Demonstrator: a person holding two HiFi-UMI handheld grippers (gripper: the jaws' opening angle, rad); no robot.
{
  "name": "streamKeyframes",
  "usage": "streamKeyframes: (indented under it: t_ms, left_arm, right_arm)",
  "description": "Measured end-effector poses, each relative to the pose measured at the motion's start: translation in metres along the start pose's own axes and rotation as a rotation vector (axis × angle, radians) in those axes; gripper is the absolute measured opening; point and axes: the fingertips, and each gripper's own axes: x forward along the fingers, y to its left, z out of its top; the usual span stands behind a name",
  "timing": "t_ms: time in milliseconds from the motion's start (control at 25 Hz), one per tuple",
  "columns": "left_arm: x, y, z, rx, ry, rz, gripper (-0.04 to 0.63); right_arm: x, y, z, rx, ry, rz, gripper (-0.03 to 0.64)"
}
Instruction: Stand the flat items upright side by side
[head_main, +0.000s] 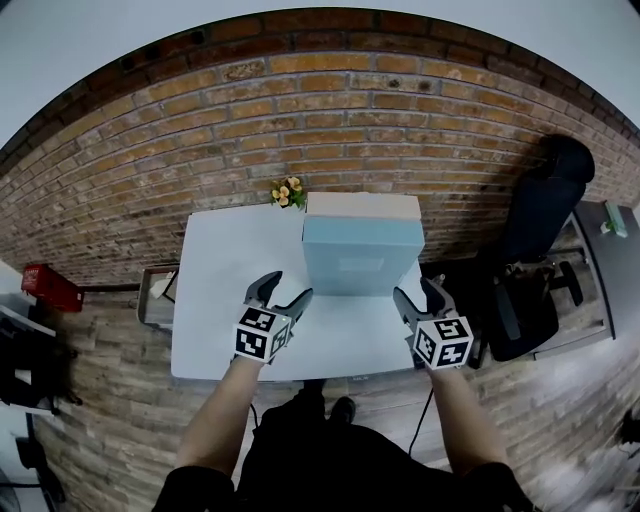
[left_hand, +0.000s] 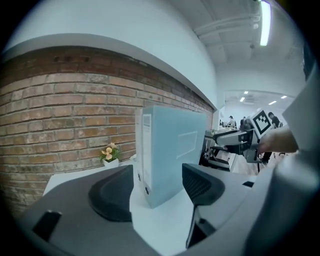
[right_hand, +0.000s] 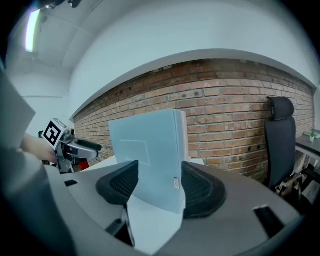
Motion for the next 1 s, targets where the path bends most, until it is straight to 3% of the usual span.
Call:
streamKeyframes:
  t_ms: [240, 360, 480, 640, 800, 1000]
  left_arm:
    - [-0.053, 0.006, 0.017, 0.004, -0.077, 0.005, 0.185]
    - [-0.083, 0.011, 0.032, -0.050, -0.157, -0.025, 0.106]
    - [-0.116, 0.020, 0.036, -0.050, -0.193, -0.030, 0.056]
    - [-0.170, 0.053, 0.034, -0.043, -0.229, 0.038, 0.029]
    - [-0.216, 0.091, 0.015, -0.041, -0.209, 0.082, 0.017]
    - [-0.246, 0.123, -0.005, -0.039, -0.200, 0.108, 0.017]
  right_arm:
    - [-0.012, 0.039, 0.028, -0.017, -0.063, 0.028, 0.118]
    - [-0.017, 0.066, 0.038, -0.009, -0.080, 0.044, 0.024]
    - [-0.018, 0.099, 0.045, -0.017, -0.090, 0.064, 0.015]
    - [-0.013, 0.156, 0.060, -0.014, -0.125, 0.080, 0.015]
    - [-0.010, 0.220, 0.067, 0.039, -0.151, 0.105, 0.015]
    - [-0.019, 0.272, 0.073, 0.015, -0.175, 0.114, 0.015]
